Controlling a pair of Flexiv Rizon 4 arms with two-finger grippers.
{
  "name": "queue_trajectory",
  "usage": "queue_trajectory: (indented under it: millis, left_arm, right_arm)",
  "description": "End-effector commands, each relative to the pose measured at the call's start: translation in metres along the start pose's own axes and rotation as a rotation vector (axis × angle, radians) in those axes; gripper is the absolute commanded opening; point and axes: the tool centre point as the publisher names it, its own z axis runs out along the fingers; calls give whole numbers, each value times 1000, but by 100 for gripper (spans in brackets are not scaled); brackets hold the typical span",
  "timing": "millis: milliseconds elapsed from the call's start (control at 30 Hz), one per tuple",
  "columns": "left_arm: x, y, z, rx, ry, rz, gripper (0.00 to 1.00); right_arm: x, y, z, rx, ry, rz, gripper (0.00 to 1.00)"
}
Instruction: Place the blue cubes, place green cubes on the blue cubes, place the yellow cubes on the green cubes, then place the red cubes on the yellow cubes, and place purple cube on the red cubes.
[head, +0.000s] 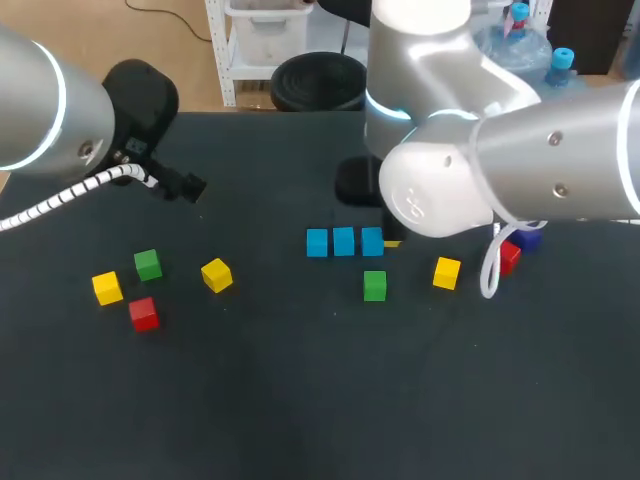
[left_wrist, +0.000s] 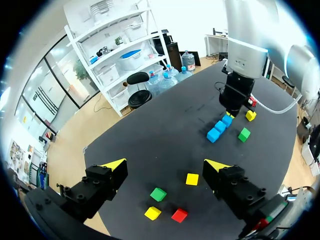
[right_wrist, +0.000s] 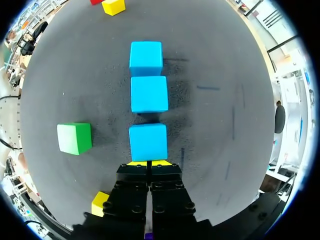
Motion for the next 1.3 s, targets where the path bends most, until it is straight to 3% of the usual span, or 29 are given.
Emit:
queue_trajectory:
  millis: [33,1300]
  left_arm:
    - [0,1,1,4,0,1,100]
    - [0,1,1,4,0,1,100]
  right_arm:
    - [0,0,0,1,-1,1,0]
    - [-4,-4,3,9,15,-15,0]
